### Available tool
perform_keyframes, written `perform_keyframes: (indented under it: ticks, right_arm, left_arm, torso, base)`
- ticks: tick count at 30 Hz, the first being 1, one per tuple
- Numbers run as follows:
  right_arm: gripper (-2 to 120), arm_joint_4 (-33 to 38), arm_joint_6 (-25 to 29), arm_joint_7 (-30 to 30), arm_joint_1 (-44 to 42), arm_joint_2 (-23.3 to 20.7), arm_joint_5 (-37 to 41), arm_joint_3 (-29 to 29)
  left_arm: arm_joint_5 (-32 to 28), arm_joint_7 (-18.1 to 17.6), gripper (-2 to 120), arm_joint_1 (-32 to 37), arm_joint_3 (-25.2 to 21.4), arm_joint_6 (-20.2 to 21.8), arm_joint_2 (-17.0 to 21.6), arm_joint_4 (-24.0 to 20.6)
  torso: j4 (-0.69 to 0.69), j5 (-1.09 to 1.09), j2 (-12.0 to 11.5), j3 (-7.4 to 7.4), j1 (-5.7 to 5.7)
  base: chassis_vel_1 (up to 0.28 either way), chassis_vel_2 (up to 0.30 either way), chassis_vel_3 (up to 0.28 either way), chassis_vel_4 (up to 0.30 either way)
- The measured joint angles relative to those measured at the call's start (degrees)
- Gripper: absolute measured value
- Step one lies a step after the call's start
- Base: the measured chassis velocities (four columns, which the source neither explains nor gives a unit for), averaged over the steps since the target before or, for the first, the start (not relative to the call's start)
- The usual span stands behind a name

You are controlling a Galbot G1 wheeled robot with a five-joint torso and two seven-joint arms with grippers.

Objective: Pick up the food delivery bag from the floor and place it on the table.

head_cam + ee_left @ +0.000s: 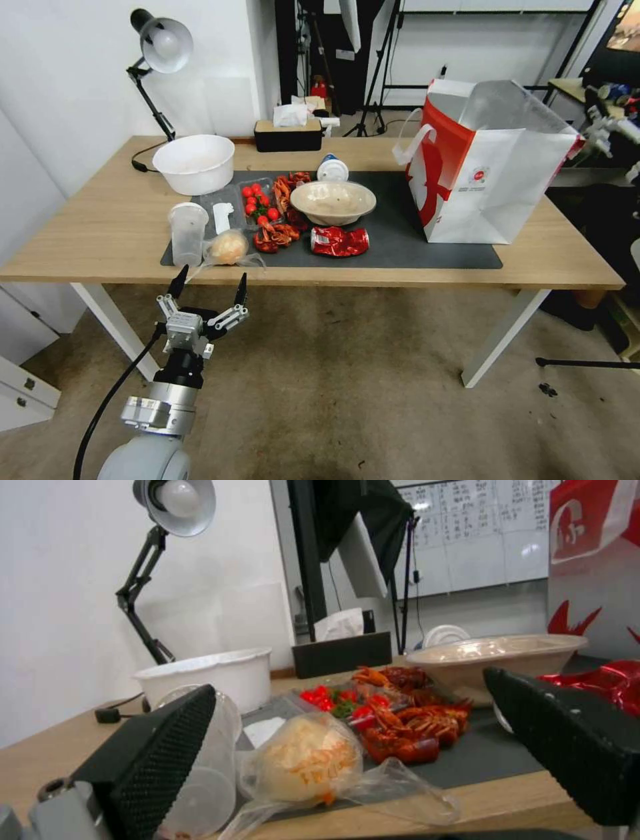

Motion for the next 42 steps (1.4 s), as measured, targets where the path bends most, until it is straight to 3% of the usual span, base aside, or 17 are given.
perform_keyframes:
  ticks: [6,11,14,15,16,19,26,35,42]
  right_arm:
    - [100,6.16,-1.83,-1.42,-6.00,7.48,-10.76,0.99]
    - [100,8.17,-2.10,-1.65,-7.65,10.91,-14.76,0.68]
    - [100,9.86,-1.96,-3.22,-9.69,16.25,-19.53,-0.36]
    - [100,9.89,-0.62,-5.42,-11.27,20.23,-23.74,-1.48]
    - [100,9.89,-0.62,-5.42,-11.27,20.23,-23.74,-1.48]
    - [100,7.94,3.10,-8.26,-13.81,24.36,-29.34,-2.66]
    - [100,4.21,8.87,-13.58,-17.83,30.51,-33.20,-3.40]
    - [100,0.96,13.01,-17.11,-20.84,34.21,-36.37,-4.33]
    - [100,-2.00,17.31,-19.74,-23.62,39.66,-39.11,-5.62]
  left_arm:
    - [-0.28,0.00,100,-0.14,-0.66,-0.04,0.25,0.82]
    - [-0.35,-0.04,100,-0.23,-0.88,-0.07,0.39,1.31]
    - [-0.40,-0.08,100,-0.38,-0.95,-0.09,0.41,1.97]
    - [-0.41,-0.05,100,-0.38,-0.95,-0.09,0.46,2.71]
    - [-0.41,-0.05,100,-0.38,-0.95,-0.09,0.46,2.71]
    - [-0.41,-0.05,100,-0.41,-1.09,-0.11,0.48,3.53]
    - [-0.40,-0.01,100,-0.57,-1.16,-0.75,0.41,5.58]
    - [-0.09,0.10,100,-0.65,-1.22,-1.75,0.27,7.62]
    - [0.10,0.33,100,-0.48,-1.26,-3.47,0.15,9.61]
  torso:
    - [-0.01,0.01,0.00,0.00,0.00]
    - [0.00,-0.01,0.00,0.00,0.00]
    - [0.00,0.00,0.00,0.00,0.00]
    - [0.00,0.01,0.00,0.00,0.00]
    - [0.00,0.01,0.00,0.00,0.00]
    - [0.00,0.00,0.00,0.00,0.00]
    - [0.00,0.01,0.00,0.00,-0.01]
    - [0.00,0.02,0.00,0.00,0.00]
    - [0.00,0.01,0.00,0.00,0.00]
  base:
    - [0.000,0.000,0.000,0.000]
    - [0.000,0.000,0.000,0.000]
    - [0.000,0.000,0.000,0.000]
    - [0.000,0.000,0.000,0.000]
    - [0.000,0.000,0.000,0.000]
    - [0.000,0.000,0.000,0.000]
    - [0.000,0.000,0.000,0.000]
    - [0.000,0.000,0.000,0.000]
    - [0.000,0.000,0.000,0.000]
